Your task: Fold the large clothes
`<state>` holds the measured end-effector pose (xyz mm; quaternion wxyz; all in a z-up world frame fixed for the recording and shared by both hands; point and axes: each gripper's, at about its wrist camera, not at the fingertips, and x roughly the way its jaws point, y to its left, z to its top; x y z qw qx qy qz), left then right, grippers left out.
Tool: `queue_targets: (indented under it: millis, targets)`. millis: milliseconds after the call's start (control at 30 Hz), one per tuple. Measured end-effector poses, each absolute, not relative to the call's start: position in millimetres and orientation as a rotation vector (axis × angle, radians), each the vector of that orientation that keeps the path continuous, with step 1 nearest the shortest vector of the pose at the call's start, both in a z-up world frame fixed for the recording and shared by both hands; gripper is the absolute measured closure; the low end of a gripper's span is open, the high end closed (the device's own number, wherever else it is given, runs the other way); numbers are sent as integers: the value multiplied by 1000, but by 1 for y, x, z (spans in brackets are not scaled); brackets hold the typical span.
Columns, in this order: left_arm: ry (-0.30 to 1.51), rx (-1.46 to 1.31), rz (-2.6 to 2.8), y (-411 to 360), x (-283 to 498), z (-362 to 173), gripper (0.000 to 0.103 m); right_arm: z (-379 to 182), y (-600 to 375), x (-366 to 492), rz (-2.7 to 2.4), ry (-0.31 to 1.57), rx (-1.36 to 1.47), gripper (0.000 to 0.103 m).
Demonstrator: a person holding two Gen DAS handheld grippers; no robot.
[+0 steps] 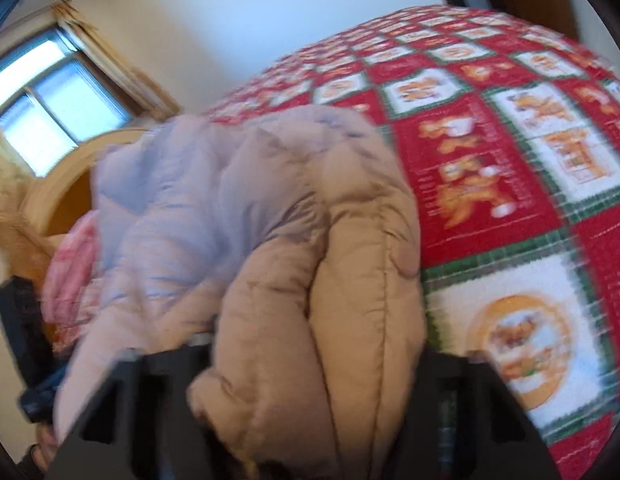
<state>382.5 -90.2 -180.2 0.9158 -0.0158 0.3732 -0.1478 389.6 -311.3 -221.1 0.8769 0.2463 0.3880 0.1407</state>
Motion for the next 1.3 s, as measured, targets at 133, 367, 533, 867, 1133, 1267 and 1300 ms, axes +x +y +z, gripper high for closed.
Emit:
queue_targets:
  millis: [133, 367, 533, 867, 1133, 1267, 1300]
  targets:
    - [704, 37, -316, -98, 361, -151, 70, -208, -304, 376, 272, 767, 479, 75]
    - [586, 84, -333, -94, 310, -89, 73, -175, -298, 328, 339, 651, 517, 80]
    - [525, 90, -329, -75, 282, -59, 74, -153, -283, 308, 396, 589, 539, 80]
    - [487, 89, -245, -20, 255, -39, 75, -138, -233, 310, 505, 563, 522, 81]
    - [471, 61, -203, 14, 243, -33, 76, -130, -194, 317, 565, 577, 480, 81]
    - [474, 40, -183, 34, 243, -36, 76, -127, -179, 318, 584, 587, 454, 81]
    - [475, 38, -178, 37, 243, -37, 76, -127, -176, 319, 587, 589, 449, 81]
